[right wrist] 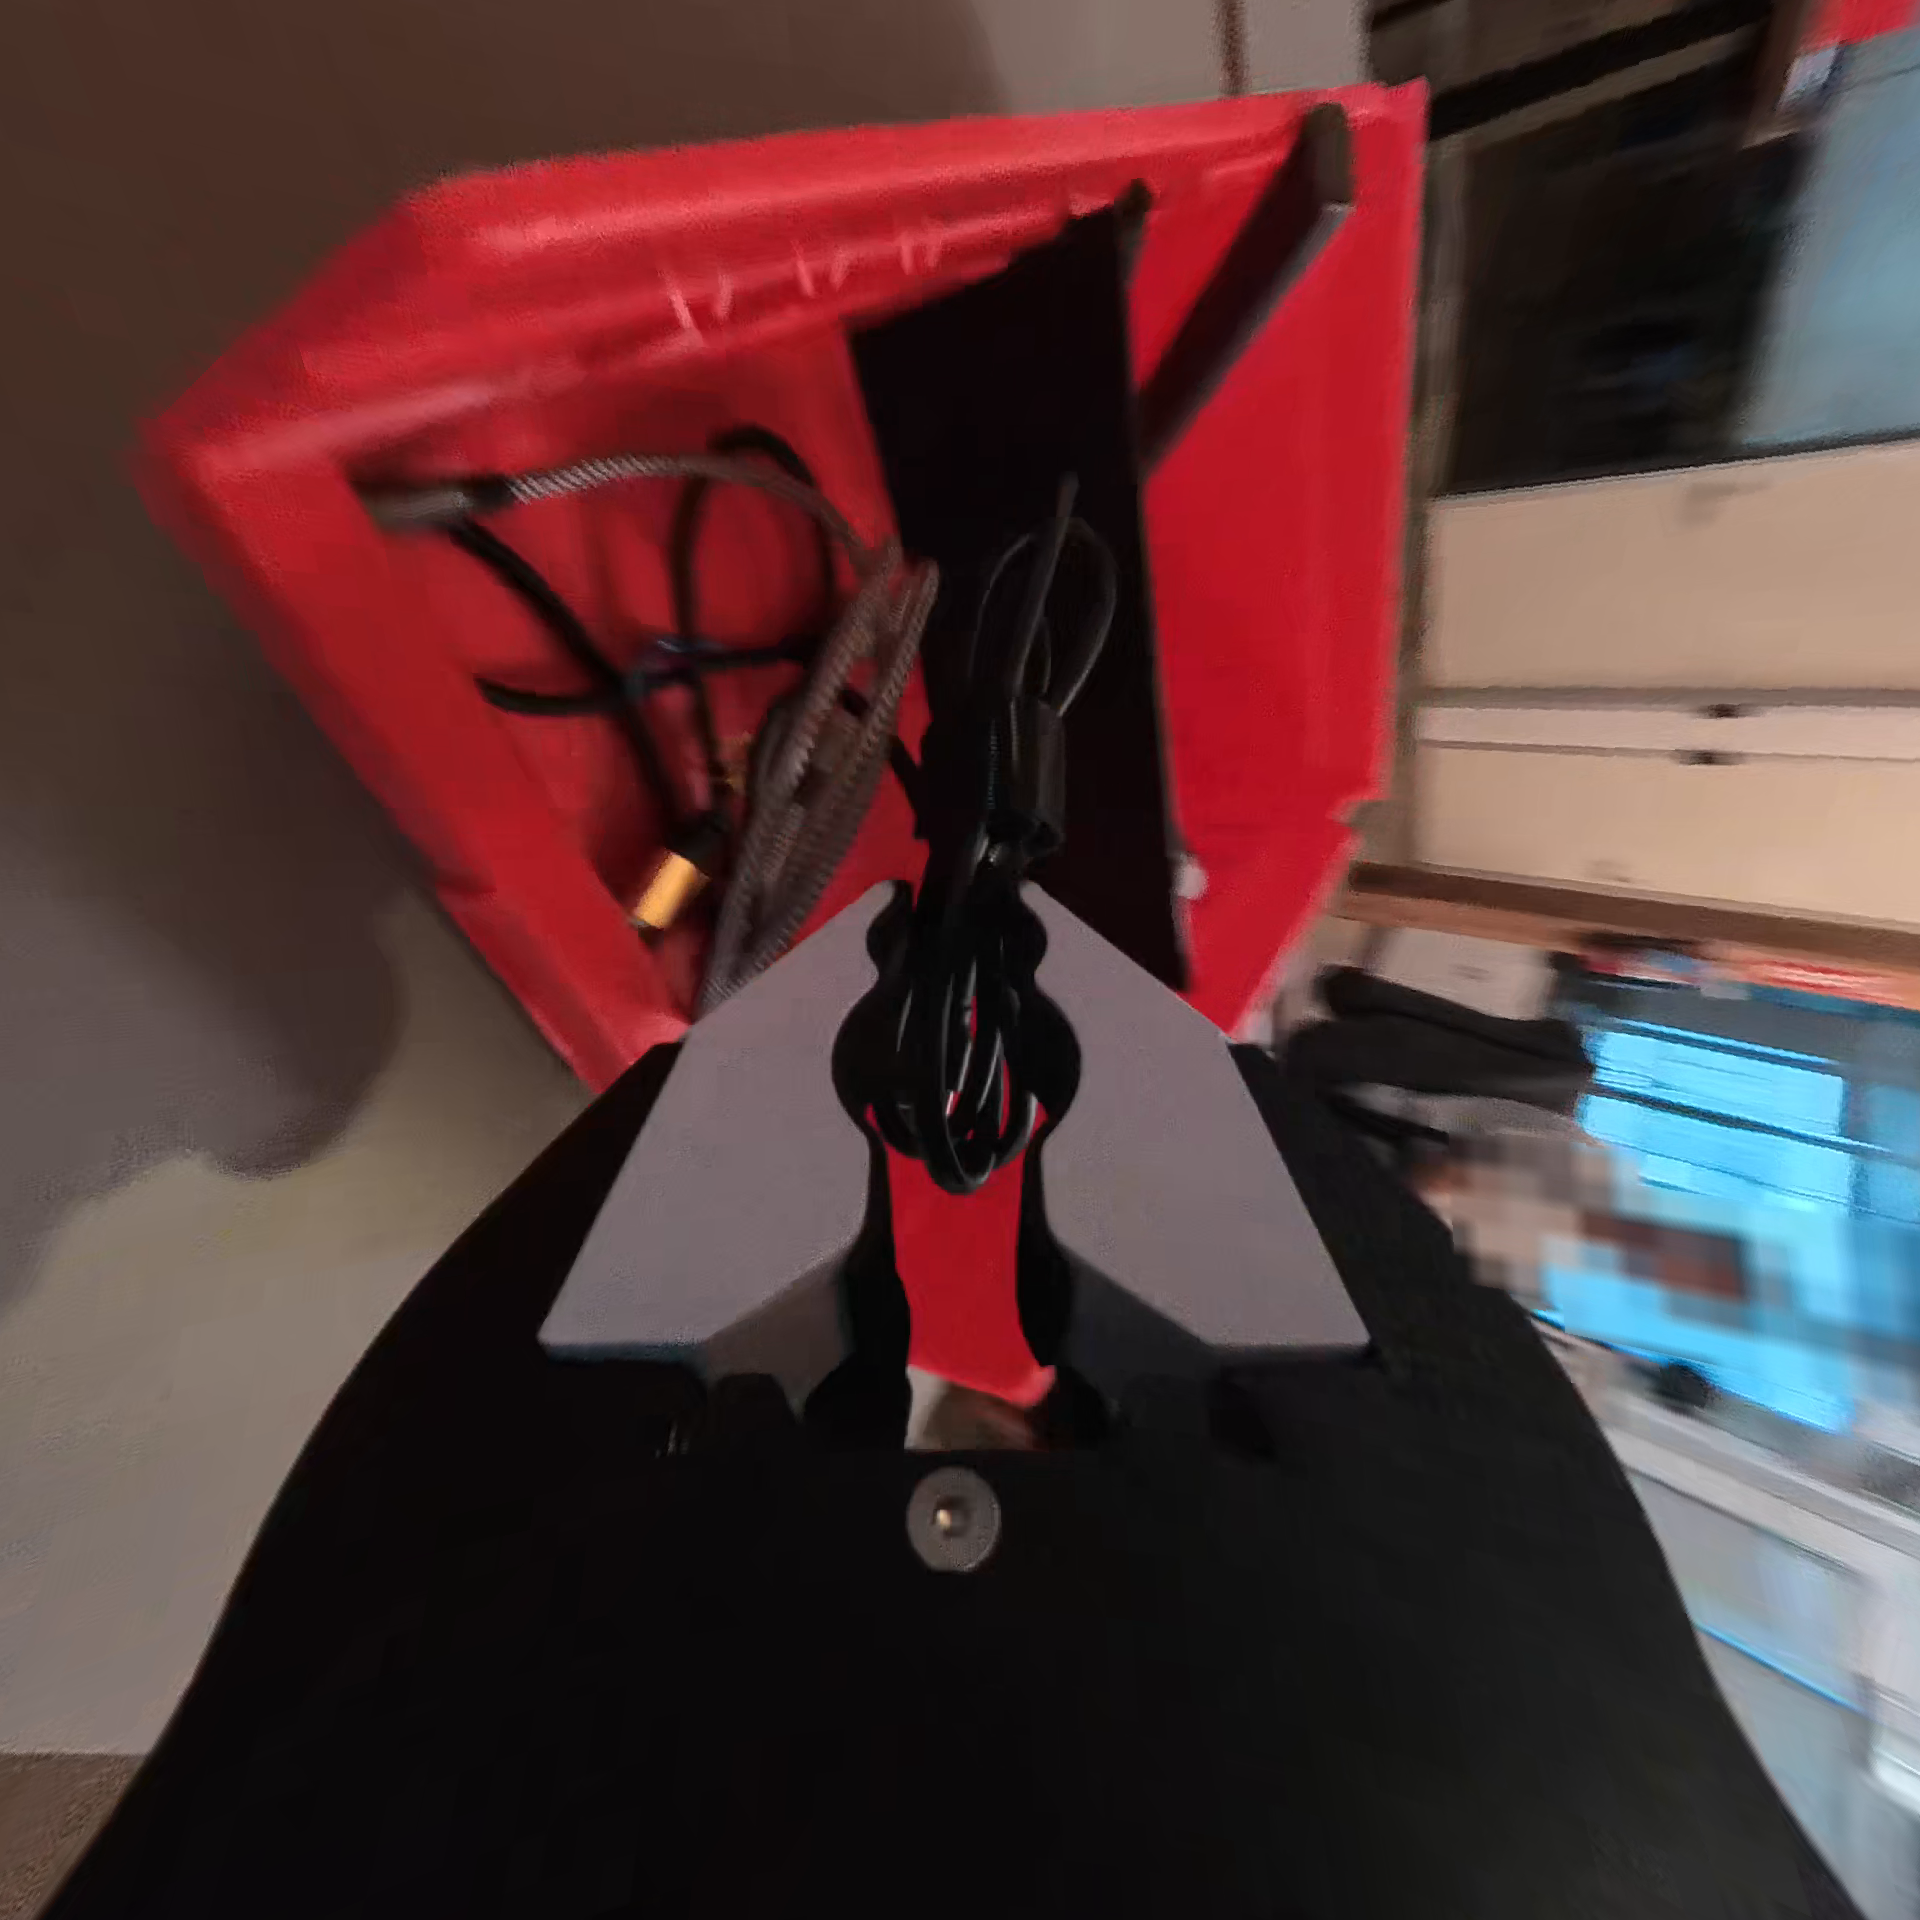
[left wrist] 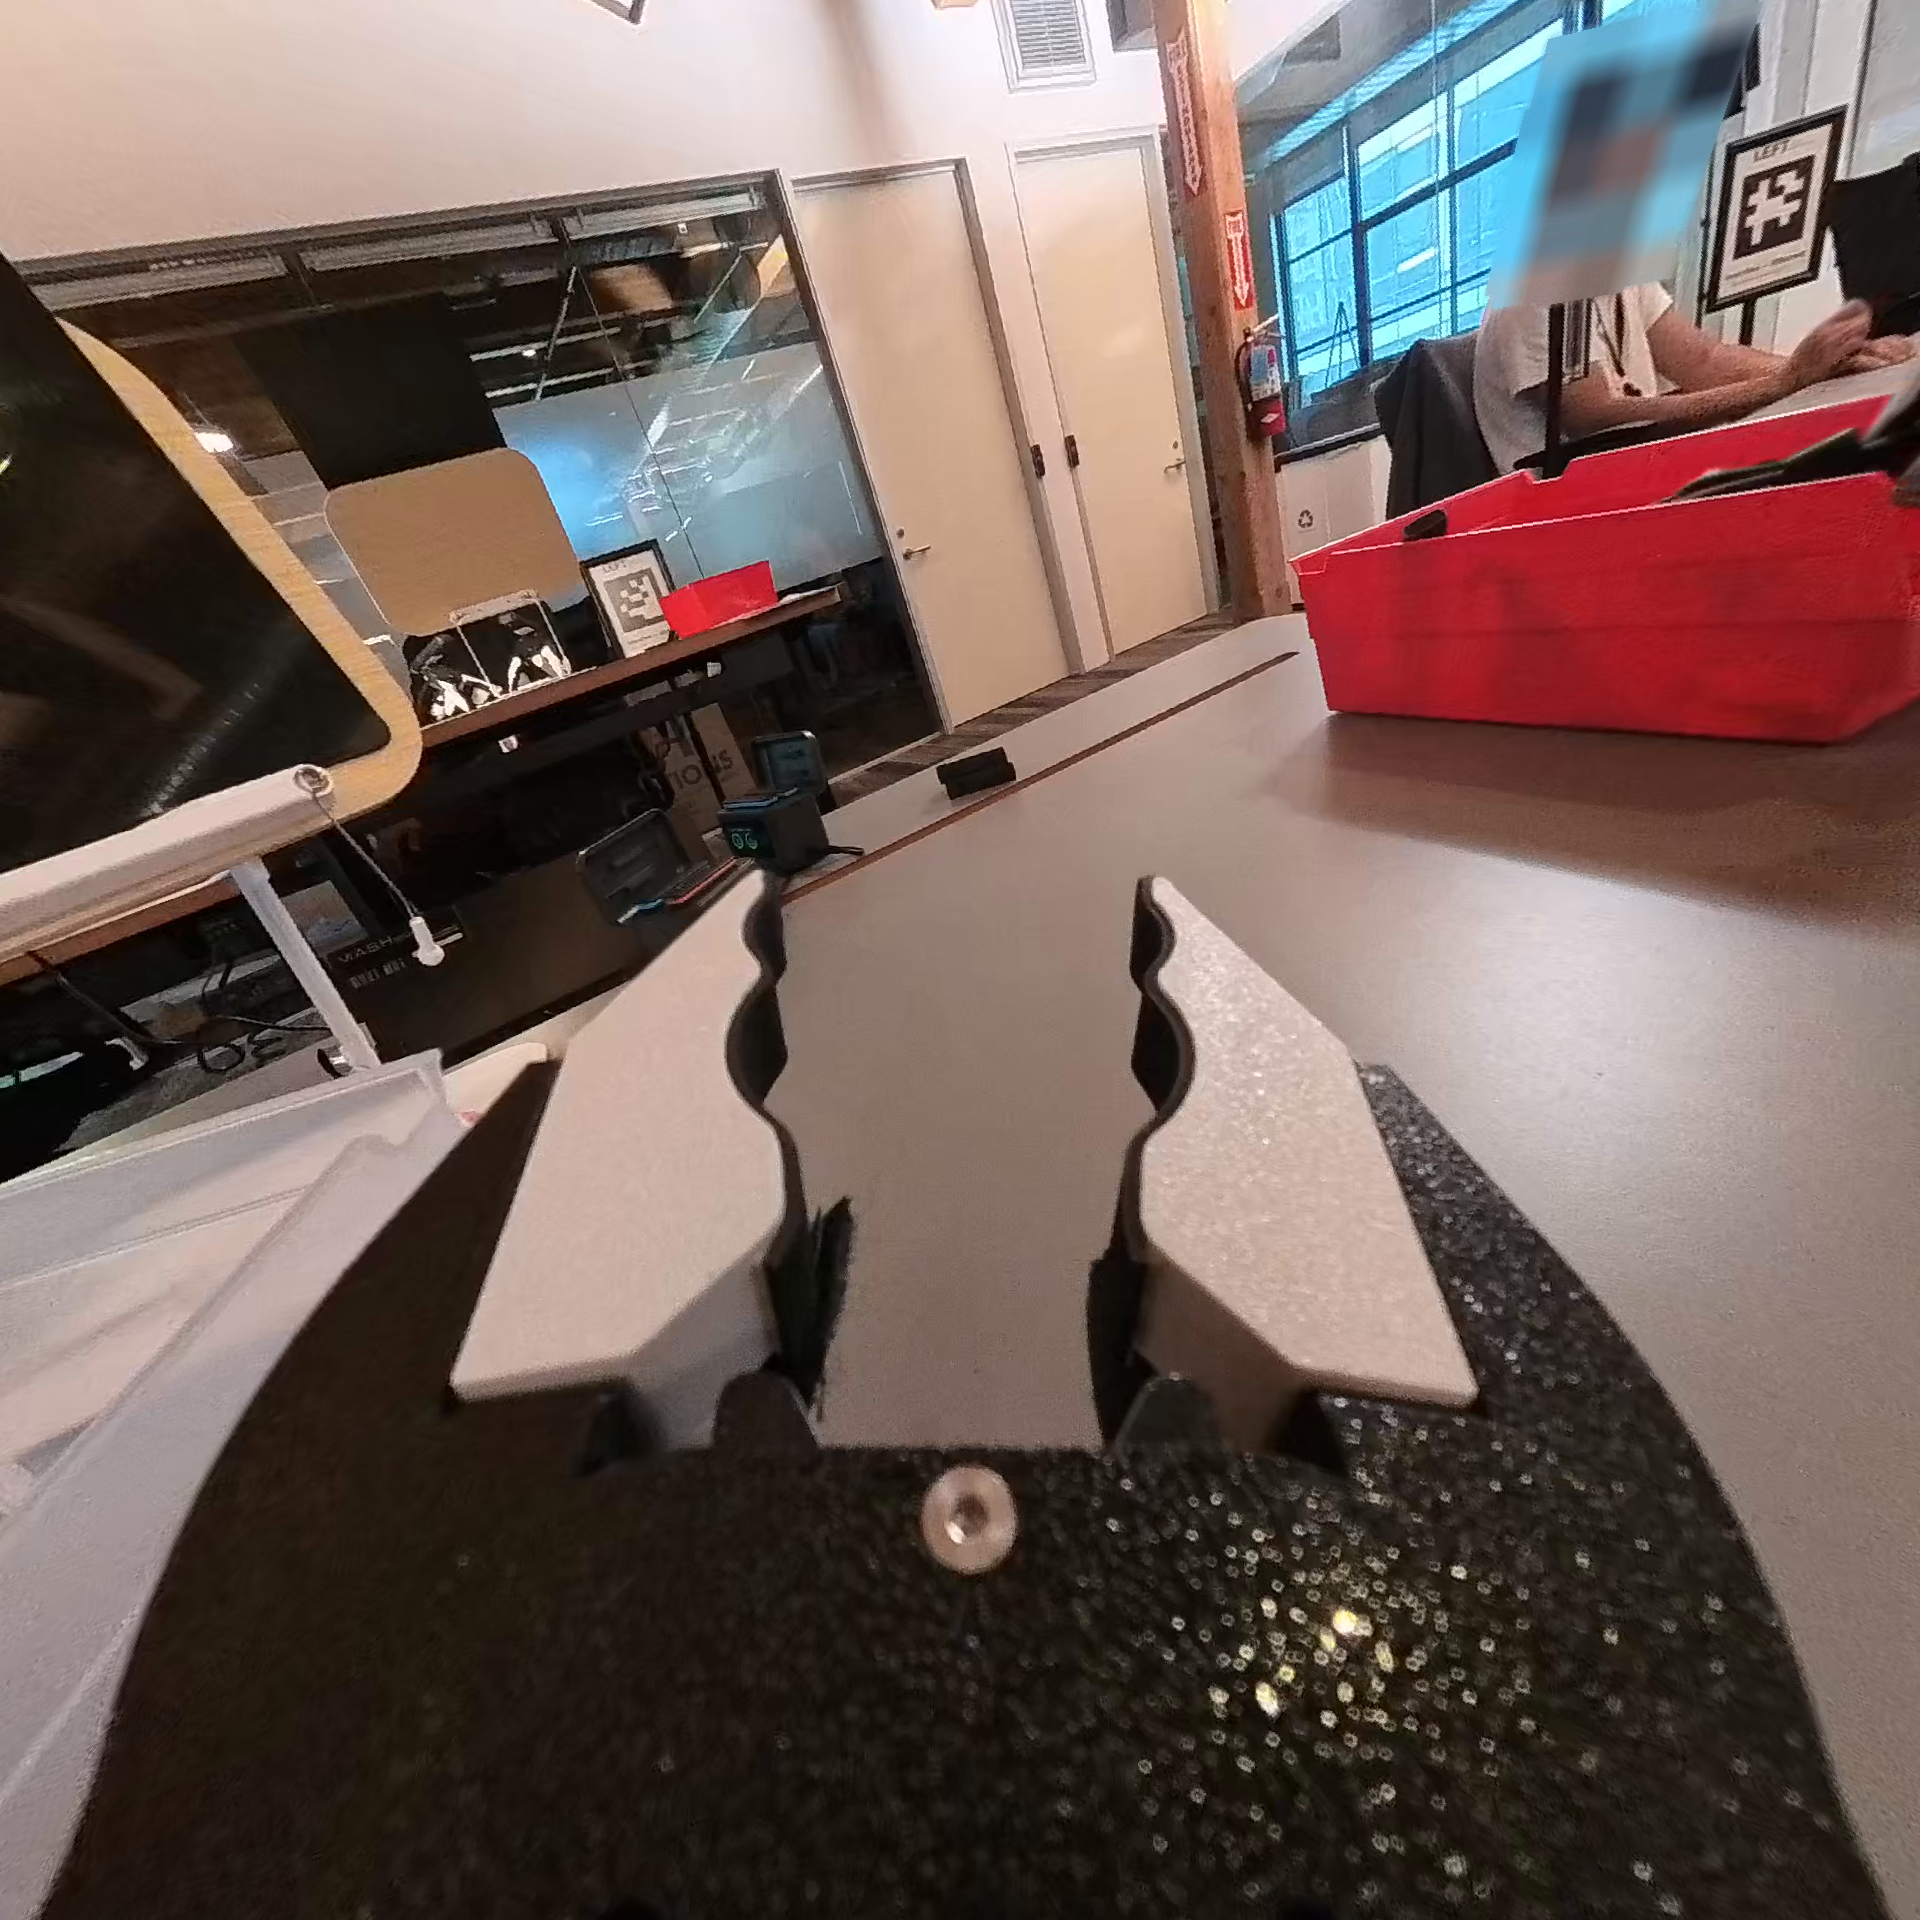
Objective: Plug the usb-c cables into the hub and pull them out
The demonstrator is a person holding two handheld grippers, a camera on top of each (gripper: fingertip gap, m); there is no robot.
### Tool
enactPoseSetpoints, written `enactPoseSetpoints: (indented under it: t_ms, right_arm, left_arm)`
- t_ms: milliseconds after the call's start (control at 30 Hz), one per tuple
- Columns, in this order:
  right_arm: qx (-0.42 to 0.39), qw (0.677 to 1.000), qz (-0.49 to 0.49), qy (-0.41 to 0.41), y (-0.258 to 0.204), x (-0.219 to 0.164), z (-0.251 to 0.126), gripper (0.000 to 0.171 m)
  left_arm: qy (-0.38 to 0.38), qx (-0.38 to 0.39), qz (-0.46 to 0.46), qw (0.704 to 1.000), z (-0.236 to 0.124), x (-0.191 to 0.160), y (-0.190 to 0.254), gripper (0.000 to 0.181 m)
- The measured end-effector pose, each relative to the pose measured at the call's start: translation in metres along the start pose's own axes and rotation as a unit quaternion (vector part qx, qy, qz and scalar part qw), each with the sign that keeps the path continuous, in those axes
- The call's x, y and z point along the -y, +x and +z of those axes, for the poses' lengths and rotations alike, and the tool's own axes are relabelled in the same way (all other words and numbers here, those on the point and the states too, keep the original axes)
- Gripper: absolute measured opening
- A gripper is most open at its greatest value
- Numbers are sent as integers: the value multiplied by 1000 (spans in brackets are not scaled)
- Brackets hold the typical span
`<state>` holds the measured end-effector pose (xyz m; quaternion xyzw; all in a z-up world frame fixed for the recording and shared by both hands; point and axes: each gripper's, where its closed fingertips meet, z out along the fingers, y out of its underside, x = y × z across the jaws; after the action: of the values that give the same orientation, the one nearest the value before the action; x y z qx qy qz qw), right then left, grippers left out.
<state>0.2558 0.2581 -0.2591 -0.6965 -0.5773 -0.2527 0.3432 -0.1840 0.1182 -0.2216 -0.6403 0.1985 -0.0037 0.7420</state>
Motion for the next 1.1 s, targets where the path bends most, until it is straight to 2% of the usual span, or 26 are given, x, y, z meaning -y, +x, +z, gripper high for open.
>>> enactPoseSetpoints:
  t_ms: [100,167,233,333,400,467,500,600,667,733,800,867,933,1000,1033,1100]
  right_arm:
    - [82,990,114,18,-9,1,20,19]
    - [127,970,204,20,-11,-2,32,23]
    - [151,953,262,29,-9,2,40,43]
    - [97,960,263,23,6,3,27,71]
    - [50,957,279,60,28,8,5,83]
    - [-6,942,320,102,57,4,-20,85]
    - [-40,931,343,115,72,-4,-30,86]
    - [-137,880,435,131,106,-41,-46,90]
    - [-143,857,482,114,101,-68,-38,90]
    - [-106,846,518,71,85,-92,-19,90]
    - [-59,838,541,41,70,-104,-2,91]
    - [-24,835,550,17,56,-110,13,91]
    - [0,835,551,-10,43,-116,25,90]
    - [14,834,552,-22,38,-117,31,89]
    - [19,832,554,-25,36,-117,33,84]
    - [22,830,557,-29,34,-117,36,66]
  left_arm:
    - [-7,-7,3,1000,2,-3,3,65]
    - [-9,-10,5,1000,2,-3,5,65]
    - [-11,-9,2,1000,1,-3,4,65]
    - [-12,-5,-7,1000,0,-4,2,71]
    - [-14,3,-8,1000,-1,-3,-1,77]
    - [-45,45,-7,998,-4,-7,-10,83]
    - [-77,67,-1,995,-6,-11,-11,92]
    - [-123,71,22,990,-19,-11,11,110]
    - [-140,84,42,986,-34,-1,10,122]
    - [-171,122,73,975,-57,8,-12,127]
    - [-255,174,137,941,-90,3,-47,126]
    - [-342,210,160,902,-128,-10,-78,125]
    - [-384,217,116,890,-157,-23,-99,121]
    - [-408,194,52,890,-176,-40,-111,88]
    - [-419,202,27,885,-185,-48,-124,82]
    - [-424,171,-54,888,-192,-64,-127,77]
